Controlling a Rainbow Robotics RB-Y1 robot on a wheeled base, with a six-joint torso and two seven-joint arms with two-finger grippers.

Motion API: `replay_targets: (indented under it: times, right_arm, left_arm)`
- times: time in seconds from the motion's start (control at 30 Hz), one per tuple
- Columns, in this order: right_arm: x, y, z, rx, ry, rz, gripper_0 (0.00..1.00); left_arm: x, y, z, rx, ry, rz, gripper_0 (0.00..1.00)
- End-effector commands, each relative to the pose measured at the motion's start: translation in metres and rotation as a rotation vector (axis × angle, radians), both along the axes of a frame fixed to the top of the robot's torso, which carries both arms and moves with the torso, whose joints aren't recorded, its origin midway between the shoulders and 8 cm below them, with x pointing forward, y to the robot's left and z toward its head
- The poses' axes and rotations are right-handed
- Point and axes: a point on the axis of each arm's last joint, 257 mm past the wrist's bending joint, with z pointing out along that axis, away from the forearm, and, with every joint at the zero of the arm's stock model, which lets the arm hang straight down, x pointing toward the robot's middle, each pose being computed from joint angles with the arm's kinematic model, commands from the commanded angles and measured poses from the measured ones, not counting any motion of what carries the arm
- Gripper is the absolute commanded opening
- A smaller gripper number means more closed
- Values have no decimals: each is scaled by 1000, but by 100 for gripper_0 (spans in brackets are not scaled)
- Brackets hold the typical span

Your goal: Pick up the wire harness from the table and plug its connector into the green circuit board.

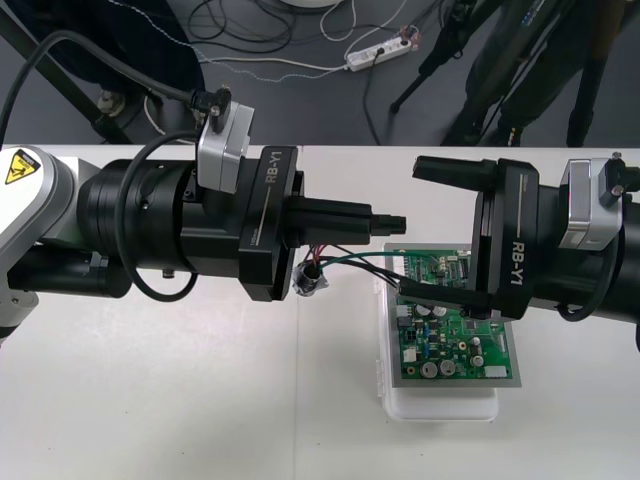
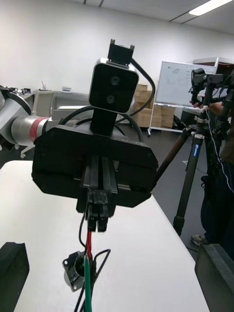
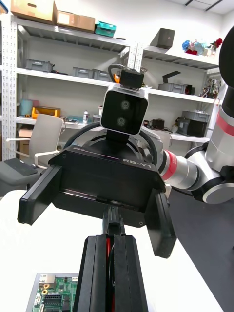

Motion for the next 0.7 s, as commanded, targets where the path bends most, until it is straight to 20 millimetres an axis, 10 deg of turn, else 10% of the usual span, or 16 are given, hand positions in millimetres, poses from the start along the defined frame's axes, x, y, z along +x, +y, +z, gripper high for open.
replay_targets:
  times: [0.03, 0.7]
  right_arm:
    - [1, -14, -7, -40, 80, -16, 100]
    - [0, -60, -52, -320, 299, -101, 100]
  left_arm:
    - [-2, 7, 5, 13, -77, 6, 0]
    - [8, 67, -17, 68, -51, -14, 0]
